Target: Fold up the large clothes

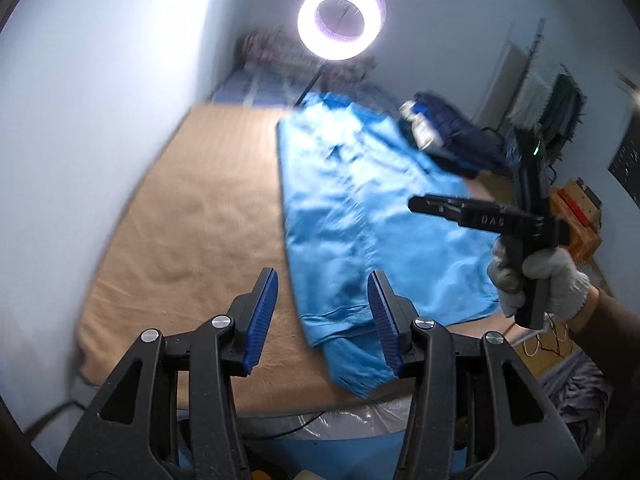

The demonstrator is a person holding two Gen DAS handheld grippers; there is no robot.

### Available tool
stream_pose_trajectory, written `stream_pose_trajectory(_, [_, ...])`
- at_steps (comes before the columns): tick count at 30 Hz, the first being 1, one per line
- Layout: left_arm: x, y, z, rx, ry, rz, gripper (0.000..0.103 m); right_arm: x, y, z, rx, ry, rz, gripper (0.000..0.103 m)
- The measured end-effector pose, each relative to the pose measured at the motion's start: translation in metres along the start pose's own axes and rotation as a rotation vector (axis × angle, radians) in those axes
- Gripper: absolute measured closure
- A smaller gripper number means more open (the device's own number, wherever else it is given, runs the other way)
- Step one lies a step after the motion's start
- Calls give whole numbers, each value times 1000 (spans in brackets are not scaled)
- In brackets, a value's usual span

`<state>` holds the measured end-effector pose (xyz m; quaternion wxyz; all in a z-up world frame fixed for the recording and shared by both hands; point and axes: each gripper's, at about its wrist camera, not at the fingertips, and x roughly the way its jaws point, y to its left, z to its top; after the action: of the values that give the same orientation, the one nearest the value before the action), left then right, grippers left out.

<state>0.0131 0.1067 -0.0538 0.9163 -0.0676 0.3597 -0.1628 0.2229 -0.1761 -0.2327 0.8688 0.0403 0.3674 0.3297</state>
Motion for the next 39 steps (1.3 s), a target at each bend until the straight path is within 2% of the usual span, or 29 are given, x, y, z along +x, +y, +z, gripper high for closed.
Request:
stream_pose_trajectory(2, [-28,-13,9,23,-18,0,55,-33,-9,-6,21,-50,-25,46])
stream_pose_trajectory(3, [-44,-21,15,33,-36,-10,53,-46,-15,-8,32,-68,-37,41])
stream_pose_trajectory(4, [-57,-26,22,39,-52,-22,46,-62,-21,-12,44,-88,-57,38])
stream_pose_trajectory(6, [-84,-39,34,49,-98,-45,38,-90,-30,-18,49,-121,-92,23])
stream_pose_trajectory(8, [-102,-51,44,69,-135,-56,35,-112,-39,-23,41,-148,-131,15])
stream_pose_trajectory(10, [-111,-63,54,87,-153,-51,20,-132,-52,-29,37,-169,-183,12])
stream_pose_trajectory(13, [-104,-79,65,105,-158,-83,17,-158,-80,-41,84,-183,-265,12])
stream_pose_trajectory(16, [-74,-96,71,113,-128,-112,17,-178,-120,-55,194,-192,-307,12])
stream_pose_trajectory(21, [2,-117,73,114,-26,-158,17,-212,-189,-85,362,-210,-445,12])
stream_pose_trajectory(26, [81,-136,77,99,82,-202,17,-247,-259,-120,571,-240,-536,14])
stream_pose_trajectory(33, [149,-152,72,70,175,-242,17,-265,-344,-172,884,-276,-495,21])
stream_pose_trajectory(39, [177,-166,63,124,218,-215,17,-254,-384,-186,965,-256,-522,22])
